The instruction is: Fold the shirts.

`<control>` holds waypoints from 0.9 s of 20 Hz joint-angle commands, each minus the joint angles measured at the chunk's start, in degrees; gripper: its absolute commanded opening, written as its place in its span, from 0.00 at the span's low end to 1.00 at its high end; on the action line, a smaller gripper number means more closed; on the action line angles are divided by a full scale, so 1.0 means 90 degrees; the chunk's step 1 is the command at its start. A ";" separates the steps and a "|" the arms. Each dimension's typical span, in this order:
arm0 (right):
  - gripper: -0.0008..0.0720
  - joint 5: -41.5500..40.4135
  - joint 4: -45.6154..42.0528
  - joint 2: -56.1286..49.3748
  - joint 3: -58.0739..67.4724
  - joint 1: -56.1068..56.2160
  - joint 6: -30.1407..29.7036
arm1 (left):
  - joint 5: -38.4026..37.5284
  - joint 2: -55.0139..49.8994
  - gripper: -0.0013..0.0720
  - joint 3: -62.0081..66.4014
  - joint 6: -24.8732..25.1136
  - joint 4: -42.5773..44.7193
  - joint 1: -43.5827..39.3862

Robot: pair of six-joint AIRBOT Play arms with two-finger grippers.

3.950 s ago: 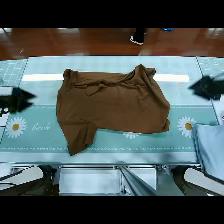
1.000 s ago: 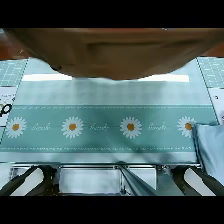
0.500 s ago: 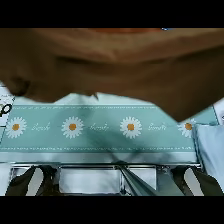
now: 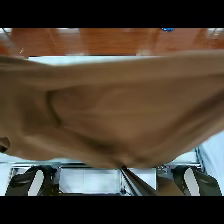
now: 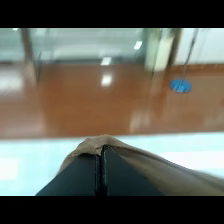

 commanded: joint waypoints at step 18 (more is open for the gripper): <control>0.05 -0.2310 0.1804 -0.8310 0.0789 0.1285 -0.0583 | 0.2276 -0.8522 0.04 0.0605 0.0024 -0.2827 -0.0185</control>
